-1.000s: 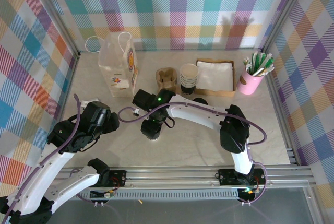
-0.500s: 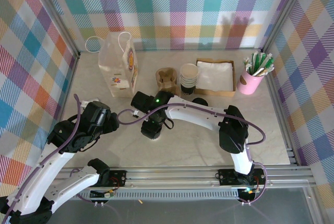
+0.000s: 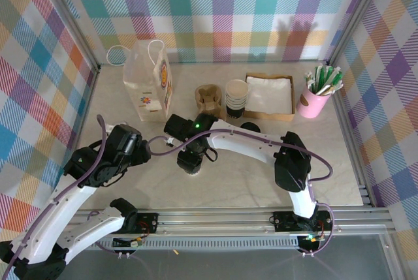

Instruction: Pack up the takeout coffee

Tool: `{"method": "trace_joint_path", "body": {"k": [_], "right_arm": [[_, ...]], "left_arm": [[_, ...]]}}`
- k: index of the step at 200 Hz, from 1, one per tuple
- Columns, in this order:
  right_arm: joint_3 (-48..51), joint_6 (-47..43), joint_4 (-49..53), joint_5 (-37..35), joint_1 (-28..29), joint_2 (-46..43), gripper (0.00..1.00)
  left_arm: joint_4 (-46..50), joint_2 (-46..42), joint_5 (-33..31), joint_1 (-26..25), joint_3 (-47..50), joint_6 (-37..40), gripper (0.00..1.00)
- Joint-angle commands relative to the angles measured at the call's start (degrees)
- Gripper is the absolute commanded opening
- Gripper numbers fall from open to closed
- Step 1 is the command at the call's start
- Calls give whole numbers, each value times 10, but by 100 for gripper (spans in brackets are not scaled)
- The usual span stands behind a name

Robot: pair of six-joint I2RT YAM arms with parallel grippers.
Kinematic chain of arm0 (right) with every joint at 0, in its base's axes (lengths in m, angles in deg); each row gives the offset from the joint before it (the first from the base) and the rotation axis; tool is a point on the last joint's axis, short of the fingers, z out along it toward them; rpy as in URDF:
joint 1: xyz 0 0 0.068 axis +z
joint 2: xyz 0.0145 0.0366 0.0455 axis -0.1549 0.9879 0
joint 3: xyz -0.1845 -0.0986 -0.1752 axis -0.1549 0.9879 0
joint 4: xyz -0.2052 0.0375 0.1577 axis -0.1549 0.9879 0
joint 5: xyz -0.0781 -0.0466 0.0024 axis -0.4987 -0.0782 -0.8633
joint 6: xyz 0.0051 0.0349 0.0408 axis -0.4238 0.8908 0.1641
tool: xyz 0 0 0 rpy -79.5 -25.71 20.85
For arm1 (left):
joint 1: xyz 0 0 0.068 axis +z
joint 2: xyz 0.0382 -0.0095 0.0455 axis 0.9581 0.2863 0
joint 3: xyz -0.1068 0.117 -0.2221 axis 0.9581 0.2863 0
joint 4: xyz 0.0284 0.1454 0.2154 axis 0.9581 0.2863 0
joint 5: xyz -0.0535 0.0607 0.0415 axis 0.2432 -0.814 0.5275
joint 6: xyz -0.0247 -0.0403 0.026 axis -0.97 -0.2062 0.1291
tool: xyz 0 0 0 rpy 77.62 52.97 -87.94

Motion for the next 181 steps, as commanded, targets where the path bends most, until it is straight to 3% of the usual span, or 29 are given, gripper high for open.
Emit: {"method": "trace_joint_path", "body": {"k": [1,181], "right_arm": [[28,24,25,3,-1,-23,63],[326,251,41,-76,-71,-356,60]], "left_arm": [[-16,4,-1,5,-11,5,80],[-177,140,74,5,-112,93,76]]}}
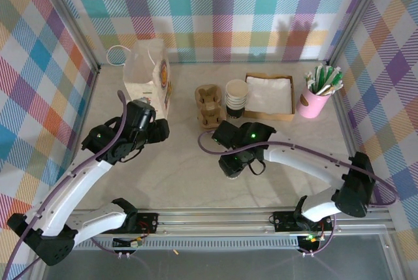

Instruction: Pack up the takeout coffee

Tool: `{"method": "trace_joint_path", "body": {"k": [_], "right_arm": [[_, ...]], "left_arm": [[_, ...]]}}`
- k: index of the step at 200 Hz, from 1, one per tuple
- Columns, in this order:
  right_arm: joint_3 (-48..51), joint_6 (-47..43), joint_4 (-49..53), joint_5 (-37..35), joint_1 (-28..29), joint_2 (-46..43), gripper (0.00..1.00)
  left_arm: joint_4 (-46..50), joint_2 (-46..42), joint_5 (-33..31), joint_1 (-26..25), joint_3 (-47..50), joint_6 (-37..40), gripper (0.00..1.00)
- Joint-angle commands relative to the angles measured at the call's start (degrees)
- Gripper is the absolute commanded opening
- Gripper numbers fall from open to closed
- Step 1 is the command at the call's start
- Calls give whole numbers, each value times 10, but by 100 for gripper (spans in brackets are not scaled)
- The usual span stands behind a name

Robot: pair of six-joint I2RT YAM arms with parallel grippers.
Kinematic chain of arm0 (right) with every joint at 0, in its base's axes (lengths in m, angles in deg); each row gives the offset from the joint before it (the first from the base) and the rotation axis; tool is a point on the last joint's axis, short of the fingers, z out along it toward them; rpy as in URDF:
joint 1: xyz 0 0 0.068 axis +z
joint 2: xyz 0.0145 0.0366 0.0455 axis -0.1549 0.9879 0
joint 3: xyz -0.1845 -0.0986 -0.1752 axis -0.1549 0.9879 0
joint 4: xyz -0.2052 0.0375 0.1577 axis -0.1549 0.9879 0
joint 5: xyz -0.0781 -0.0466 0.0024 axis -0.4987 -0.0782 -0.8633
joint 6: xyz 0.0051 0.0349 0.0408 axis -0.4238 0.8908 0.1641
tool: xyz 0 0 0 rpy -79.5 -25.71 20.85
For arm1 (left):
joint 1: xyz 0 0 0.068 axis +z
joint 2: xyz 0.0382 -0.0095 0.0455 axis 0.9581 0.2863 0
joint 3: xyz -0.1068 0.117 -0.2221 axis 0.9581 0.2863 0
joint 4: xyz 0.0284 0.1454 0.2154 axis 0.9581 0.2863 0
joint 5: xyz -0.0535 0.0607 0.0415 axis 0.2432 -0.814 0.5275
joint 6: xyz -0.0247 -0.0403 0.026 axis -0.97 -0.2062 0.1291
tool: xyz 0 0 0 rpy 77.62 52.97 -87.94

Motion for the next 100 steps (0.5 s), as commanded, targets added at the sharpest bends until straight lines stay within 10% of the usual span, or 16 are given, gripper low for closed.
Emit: {"method": "trace_joint_path", "body": {"k": [1,100], "right_arm": [[21,47,25,-22,-15,-41,60],[67,48,60,-9,-230,-174,58]], "left_arm": [[-29,10,16,5,-32,22,76],[-45,23,39,5,-74,29,75]]}}
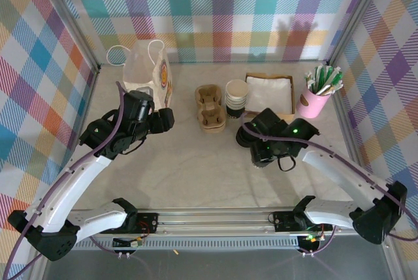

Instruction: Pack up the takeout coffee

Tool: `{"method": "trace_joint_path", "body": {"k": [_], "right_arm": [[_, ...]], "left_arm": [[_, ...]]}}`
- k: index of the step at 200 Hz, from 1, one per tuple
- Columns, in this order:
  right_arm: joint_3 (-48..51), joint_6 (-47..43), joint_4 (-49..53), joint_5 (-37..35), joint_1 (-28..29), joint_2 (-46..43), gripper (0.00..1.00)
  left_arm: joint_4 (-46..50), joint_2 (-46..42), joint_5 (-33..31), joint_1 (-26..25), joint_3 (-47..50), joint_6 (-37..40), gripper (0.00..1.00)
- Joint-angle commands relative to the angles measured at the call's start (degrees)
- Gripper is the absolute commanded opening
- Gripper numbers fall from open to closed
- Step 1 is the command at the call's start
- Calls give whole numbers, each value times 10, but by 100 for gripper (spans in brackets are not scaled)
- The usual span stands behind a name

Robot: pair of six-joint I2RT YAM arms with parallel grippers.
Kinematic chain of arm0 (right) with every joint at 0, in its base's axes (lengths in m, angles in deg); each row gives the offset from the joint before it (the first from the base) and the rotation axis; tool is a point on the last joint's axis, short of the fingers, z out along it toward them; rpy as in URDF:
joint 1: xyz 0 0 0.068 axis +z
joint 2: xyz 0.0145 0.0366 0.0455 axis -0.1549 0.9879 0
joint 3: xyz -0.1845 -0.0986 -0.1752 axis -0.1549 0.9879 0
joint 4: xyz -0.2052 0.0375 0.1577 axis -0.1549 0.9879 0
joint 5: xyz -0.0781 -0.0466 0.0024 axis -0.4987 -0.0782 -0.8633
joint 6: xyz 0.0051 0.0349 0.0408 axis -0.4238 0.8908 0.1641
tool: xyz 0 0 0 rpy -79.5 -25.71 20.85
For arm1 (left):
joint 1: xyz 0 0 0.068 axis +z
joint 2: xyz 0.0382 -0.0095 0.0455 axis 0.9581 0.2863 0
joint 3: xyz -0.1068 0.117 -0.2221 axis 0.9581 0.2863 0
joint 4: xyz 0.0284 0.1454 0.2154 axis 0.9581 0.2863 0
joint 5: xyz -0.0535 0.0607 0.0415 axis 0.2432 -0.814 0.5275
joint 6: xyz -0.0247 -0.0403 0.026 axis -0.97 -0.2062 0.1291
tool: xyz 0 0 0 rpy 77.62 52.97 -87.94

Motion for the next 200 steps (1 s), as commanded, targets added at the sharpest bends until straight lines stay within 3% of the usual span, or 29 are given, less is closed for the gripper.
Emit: {"method": "trace_joint_path", "body": {"k": [1,73,138,200], "right_arm": [[3,-2,15,6,-46,-27,58],[-1,-61,-12,23,-224,-13,59],[3,-121,-110,54,-414,71,58],[-14,-160,-146,69,-540,137,58]], "left_arm": [[-12,3,12,5,-21,10,75],[-7,11,15,5,-38,17,76],[7,25,10,5,-60,30,76],[21,36,7,5,-78,45,77]]}}
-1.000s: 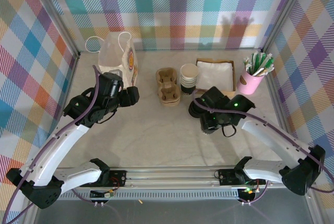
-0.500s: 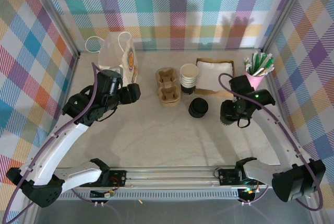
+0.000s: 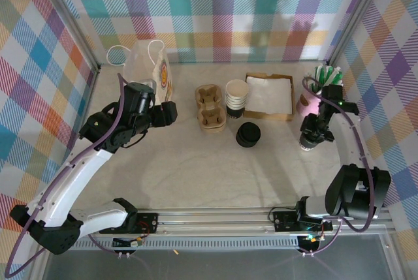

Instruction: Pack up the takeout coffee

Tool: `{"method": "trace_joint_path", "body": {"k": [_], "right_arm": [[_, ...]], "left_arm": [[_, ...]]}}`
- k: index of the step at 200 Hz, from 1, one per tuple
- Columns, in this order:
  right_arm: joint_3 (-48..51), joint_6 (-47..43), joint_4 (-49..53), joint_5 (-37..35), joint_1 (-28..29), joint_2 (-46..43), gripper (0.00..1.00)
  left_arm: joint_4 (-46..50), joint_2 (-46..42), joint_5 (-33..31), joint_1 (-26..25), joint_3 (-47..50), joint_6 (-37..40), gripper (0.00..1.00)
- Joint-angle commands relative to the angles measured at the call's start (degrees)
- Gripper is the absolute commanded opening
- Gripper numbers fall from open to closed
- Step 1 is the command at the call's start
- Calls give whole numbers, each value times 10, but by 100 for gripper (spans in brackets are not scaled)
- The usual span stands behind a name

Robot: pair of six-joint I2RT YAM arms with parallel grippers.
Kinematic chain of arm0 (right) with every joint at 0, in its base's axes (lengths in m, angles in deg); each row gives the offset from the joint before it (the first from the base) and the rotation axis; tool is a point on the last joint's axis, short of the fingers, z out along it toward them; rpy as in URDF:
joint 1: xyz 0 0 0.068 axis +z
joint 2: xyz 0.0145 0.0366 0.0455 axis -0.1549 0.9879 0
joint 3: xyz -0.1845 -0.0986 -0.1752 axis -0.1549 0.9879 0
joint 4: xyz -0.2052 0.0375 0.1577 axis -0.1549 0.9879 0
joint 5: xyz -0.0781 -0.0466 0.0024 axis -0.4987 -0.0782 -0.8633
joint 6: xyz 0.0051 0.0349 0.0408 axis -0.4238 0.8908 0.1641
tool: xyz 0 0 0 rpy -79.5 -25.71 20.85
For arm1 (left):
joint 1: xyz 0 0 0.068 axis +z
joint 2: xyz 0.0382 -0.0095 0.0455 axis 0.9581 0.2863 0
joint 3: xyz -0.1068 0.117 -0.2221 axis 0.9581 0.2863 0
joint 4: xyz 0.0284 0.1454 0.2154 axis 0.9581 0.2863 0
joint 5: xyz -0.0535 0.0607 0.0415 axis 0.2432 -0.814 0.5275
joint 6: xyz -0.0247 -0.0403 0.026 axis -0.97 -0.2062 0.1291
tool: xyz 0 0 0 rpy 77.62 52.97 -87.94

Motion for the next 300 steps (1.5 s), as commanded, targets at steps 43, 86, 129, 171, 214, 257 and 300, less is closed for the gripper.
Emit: {"method": "trace_joint_path", "body": {"k": [43,86,129,171,214,257,300], "right_arm": [[-27,-44,-11,23,-63,39,61],[-28,-49,-3,37,-71,53,72],[-31,-57,5,35,-71,46,87],[-32,-61,8,32,-71,31,94],[-32,-65,11,36,-71,19,95],[-34,-66,13,36,-71,13,95],[-45,-59,19,33,-71,3,95]], "left_arm": [[12,8,-10,5,-16,18,77],[8,3,-10,5,-8,12,77],[9,-3,-23,5,-8,12,77],[18,-6,-29,5,-7,11,77],[17,-5,-34,5,-4,11,77],[11,-4,-32,5,-1,10,77],[12,-1,-42,5,-9,15,77]]}}
